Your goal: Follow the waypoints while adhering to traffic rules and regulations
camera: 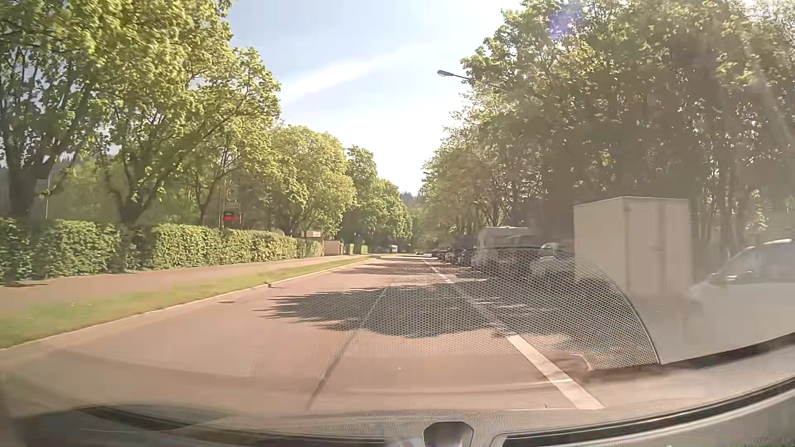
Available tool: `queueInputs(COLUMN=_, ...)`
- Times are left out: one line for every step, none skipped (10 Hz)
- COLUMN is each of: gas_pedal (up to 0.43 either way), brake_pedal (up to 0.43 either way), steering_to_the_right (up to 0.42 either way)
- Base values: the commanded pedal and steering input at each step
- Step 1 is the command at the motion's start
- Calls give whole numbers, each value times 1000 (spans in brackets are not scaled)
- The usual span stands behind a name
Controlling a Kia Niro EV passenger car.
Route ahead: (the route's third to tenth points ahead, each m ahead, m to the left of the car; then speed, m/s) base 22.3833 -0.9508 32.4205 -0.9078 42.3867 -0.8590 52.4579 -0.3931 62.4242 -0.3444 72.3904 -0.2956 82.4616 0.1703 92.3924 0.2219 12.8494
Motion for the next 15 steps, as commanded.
queueInputs(gas_pedal=138, brake_pedal=0, steering_to_the_right=3)
queueInputs(gas_pedal=138, brake_pedal=0, steering_to_the_right=3)
queueInputs(gas_pedal=130, brake_pedal=0, steering_to_the_right=3)
queueInputs(gas_pedal=118, brake_pedal=0, steering_to_the_right=3)
queueInputs(gas_pedal=98, brake_pedal=0, steering_to_the_right=3)
queueInputs(gas_pedal=87, brake_pedal=0, steering_to_the_right=3)
queueInputs(gas_pedal=79, brake_pedal=0, steering_to_the_right=3)
queueInputs(gas_pedal=79, brake_pedal=0, steering_to_the_right=3)
queueInputs(gas_pedal=67, brake_pedal=0, steering_to_the_right=3)
queueInputs(gas_pedal=67, brake_pedal=0, steering_to_the_right=3)
queueInputs(gas_pedal=59, brake_pedal=0, steering_to_the_right=3)
queueInputs(gas_pedal=59, brake_pedal=0, steering_to_the_right=3)
queueInputs(gas_pedal=47, brake_pedal=0, steering_to_the_right=3)
queueInputs(gas_pedal=28, brake_pedal=0, steering_to_the_right=3)
queueInputs(gas_pedal=8, brake_pedal=0, steering_to_the_right=3)
